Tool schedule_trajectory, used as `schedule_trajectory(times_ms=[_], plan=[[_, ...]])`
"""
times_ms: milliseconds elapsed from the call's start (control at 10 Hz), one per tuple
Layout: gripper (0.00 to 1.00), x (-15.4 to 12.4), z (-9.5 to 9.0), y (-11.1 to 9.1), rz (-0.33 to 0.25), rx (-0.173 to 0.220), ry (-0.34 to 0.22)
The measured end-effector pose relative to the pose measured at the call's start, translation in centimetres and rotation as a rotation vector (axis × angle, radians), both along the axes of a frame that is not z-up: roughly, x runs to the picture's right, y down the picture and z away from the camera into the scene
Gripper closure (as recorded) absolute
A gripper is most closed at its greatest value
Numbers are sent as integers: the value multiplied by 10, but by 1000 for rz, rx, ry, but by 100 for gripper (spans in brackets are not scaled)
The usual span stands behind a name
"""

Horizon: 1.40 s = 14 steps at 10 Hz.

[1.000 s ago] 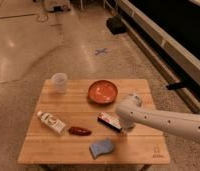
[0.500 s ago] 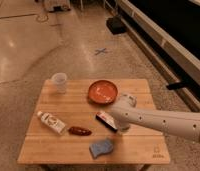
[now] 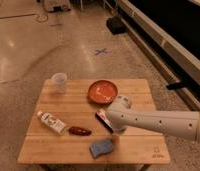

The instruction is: Push the eraser across the table

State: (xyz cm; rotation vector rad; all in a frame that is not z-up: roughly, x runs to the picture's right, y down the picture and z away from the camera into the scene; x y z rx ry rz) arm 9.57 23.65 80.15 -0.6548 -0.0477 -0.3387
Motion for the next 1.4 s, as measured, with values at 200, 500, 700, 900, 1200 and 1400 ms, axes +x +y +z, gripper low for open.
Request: schedule_trajectory(times_ms=[200,500,700,900,1200,1400], plan=[[100,-11,-2,-1,-4,-2,-2],[100,-8,5,-6,-34,13,-32],[100,-7,14,-11,-50,22,-49],[100,-7,21,-15,-63,31,-64],[100,-15,32,-22,-89,51,-96],[100,-20,38,-28,-99,63,-114]])
